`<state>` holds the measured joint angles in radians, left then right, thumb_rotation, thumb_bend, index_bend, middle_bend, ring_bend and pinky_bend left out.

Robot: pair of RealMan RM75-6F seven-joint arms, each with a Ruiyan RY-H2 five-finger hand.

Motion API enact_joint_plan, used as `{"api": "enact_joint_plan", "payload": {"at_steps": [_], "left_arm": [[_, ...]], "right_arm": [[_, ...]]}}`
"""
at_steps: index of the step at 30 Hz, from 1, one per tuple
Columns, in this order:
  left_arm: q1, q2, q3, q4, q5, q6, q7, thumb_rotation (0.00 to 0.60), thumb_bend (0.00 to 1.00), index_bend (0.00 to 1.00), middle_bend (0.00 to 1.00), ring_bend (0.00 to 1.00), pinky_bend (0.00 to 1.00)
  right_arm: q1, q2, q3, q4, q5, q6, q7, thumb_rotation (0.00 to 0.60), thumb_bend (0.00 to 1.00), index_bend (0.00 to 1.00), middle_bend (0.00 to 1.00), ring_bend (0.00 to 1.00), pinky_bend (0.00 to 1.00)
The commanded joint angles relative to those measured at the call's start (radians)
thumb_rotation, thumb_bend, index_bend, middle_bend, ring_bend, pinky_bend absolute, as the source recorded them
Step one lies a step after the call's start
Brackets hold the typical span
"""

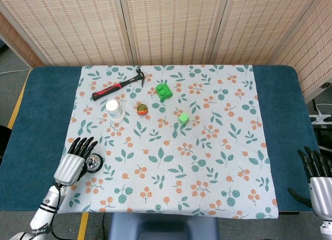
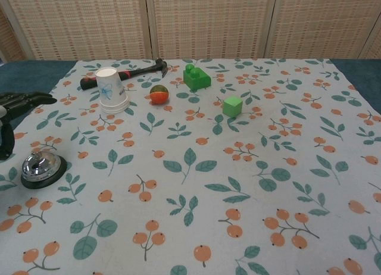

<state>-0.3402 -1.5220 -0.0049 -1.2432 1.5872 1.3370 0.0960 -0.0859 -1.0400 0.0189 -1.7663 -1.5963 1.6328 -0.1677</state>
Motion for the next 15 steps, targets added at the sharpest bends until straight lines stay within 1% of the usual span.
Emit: {"api": "enact_joint_plan", "payload": {"at_steps": [1,10,15], "left_arm": [[0.004,-0.002,0.003,0.0,0.006,0.013,-0.002,0.6,0.99,0.01,0.0,0.0,0.03],[0.008,0.014,0.01,-0.018,0.044,0.057,-0.02,0.6,0.99,0.01,0.0,0.0,0.03],[0.011,0.002,0.023,-0.009,0.039,0.04,-0.022,0.6,0.99,0.01,0.0,0.0,0.03]], "right_arm": [[-0.002,-0.001,-0.001,0.0,-0.003,0.004,-0.002,0.6,0.02,0.0,0.0,0.0,0.08],[-0.002,-0.005,-0.005,0.002,-0.007,0.0,-0.011,0.6,0.02,0.0,0.0,0.0,0.08],[-0.005,0.001,-0.013,0.007,-0.023,0.005,-0.001,0.6,0.02,0.0,0.0,0.0,0.08]]}}
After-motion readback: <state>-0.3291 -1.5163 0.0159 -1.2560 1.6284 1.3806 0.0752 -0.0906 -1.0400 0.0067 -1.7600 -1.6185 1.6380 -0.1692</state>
